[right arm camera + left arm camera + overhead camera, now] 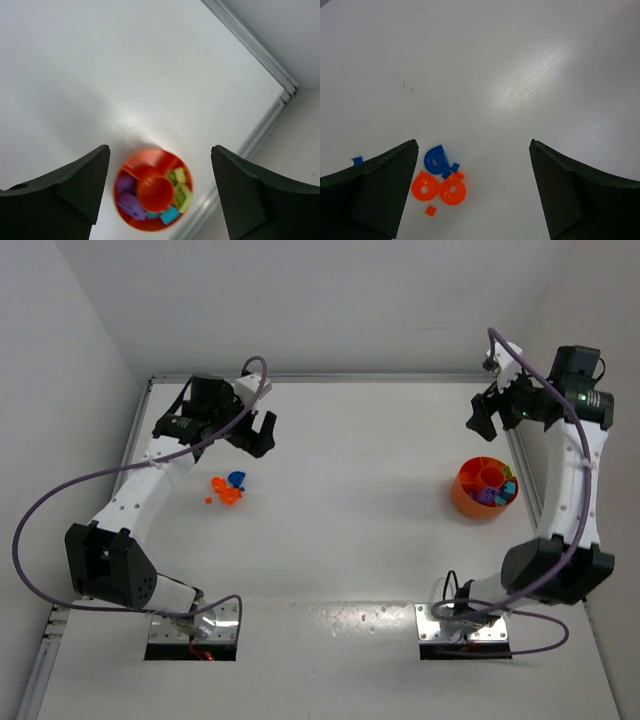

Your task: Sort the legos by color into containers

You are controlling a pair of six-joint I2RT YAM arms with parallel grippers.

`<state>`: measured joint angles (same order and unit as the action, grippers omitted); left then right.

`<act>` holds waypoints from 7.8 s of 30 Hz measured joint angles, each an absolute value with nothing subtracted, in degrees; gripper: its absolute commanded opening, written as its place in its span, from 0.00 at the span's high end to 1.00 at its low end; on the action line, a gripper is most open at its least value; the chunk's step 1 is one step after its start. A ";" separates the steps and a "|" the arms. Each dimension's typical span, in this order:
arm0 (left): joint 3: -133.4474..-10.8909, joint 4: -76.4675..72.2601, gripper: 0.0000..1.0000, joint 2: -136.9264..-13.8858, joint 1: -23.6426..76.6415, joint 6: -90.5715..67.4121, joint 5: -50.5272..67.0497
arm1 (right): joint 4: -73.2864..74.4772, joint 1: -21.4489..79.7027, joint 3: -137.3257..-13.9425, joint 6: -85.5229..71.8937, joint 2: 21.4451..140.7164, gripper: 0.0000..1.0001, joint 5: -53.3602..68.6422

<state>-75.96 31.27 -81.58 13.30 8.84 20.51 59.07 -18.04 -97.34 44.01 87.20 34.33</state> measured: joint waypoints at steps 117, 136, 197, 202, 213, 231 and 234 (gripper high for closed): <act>-77.84 36.99 0.00 -84.31 23.64 0.73 31.99 | 42.78 20.78 -83.66 0.56 101.34 1.00 48.60; -77.36 35.46 0.00 -86.41 19.35 -0.27 27.38 | 59.57 -12.27 -78.98 37.54 86.52 1.00 5.32; -74.83 55.11 0.50 -111.50 -16.16 29.98 37.78 | 70.72 -13.74 -89.58 29.56 94.02 0.46 31.77; -74.85 54.43 0.51 -113.91 -15.27 29.56 38.61 | 70.61 -13.74 -89.23 29.52 94.02 0.48 31.77; -75.22 52.49 0.85 -116.92 -11.97 28.16 40.38 | 70.74 -13.52 -88.40 29.41 94.02 0.52 32.75; -75.46 41.32 1.00 -87.66 7.81 9.96 40.36 | 50.24 2.48 -73.76 4.29 95.57 0.46 61.04; -75.24 35.09 1.00 -84.31 15.27 0.27 37.65 | 45.87 7.62 -76.99 -0.49 98.00 0.46 61.89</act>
<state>-75.24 35.09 -84.31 15.27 0.27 37.65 45.87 7.62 -76.99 -0.49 98.00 61.89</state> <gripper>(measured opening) 0.032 0.535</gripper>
